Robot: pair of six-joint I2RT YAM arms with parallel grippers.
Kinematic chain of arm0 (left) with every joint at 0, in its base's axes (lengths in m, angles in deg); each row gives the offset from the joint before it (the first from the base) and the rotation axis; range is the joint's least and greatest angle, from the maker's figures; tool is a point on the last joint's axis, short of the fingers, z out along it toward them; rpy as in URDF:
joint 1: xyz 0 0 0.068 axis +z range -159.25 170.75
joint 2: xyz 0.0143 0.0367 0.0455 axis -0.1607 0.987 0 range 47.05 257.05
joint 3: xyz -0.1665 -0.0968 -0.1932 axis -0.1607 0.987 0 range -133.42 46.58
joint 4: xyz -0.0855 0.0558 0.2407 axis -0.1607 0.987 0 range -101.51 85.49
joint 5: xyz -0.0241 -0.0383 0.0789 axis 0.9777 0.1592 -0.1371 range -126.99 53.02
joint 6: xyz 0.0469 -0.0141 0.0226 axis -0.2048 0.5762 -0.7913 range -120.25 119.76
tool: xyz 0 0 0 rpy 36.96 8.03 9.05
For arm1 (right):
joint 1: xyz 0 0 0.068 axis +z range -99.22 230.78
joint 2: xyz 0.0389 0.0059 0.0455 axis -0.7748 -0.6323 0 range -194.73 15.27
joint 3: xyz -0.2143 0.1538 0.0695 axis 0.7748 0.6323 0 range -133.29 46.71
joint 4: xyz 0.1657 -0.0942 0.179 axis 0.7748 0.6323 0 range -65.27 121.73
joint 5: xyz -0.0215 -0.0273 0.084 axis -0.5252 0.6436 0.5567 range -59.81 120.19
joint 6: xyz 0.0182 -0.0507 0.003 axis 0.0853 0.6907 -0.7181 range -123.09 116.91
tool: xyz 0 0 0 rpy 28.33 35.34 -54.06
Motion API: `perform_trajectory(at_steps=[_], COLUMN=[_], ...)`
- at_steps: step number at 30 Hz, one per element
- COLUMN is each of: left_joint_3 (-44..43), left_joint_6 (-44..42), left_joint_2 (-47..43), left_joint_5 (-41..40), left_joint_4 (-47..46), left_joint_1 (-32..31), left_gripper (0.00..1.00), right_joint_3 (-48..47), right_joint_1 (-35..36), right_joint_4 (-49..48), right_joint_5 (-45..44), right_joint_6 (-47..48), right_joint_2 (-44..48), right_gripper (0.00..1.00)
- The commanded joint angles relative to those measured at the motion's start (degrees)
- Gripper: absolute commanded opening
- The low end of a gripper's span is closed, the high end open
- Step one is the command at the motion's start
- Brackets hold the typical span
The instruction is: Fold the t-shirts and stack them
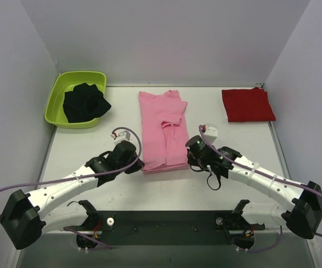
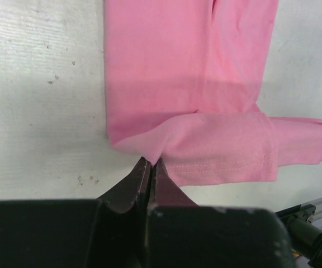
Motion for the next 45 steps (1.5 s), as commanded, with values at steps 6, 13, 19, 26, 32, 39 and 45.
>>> perform_trajectory(at_steps=[6, 13, 19, 26, 32, 39, 45], left_joint_3=[-8.0, -14.0, -16.4, -19.2, -23.3, -27.9, -29.8], left_joint_6=[-8.0, -10.5, -11.4, -12.2, -12.7, -13.7, -13.7], left_joint_2=[10.4, 19.4, 24.7, 29.9, 34.6, 41.2, 44.8], left_joint_5=[8.5, 12.4, 15.2, 17.6, 19.7, 20.8, 21.2], left_joint_4=[-8.8, -11.6, -13.0, -14.8, -16.0, -16.5, -17.6], left_joint_1=[8.5, 13.0, 16.3, 20.2, 22.7, 23.4, 24.5], left_gripper=[0.0, 0.0, 0.0, 0.0, 0.0, 0.0, 0.04], right_joint_3=[-6.2, -11.5, -15.8, -19.8, -24.1, -28.9, -32.5], right_joint_1=[-8.5, -13.5, -17.0, -20.8, -22.6, -24.0, -26.0], right_joint_4=[-6.6, -8.5, -9.1, -9.4, -9.5, -9.5, -9.5], right_joint_5=[7.1, 11.2, 13.9, 16.5, 18.0, 19.2, 19.5], right_joint_6=[5.5, 7.0, 7.7, 7.7, 7.7, 7.9, 8.0], right_joint_2=[-10.6, -17.8, -22.7, -28.8, -34.0, -39.4, -43.6], right_gripper=[0.0, 0.0, 0.0, 0.0, 0.0, 0.0, 0.0])
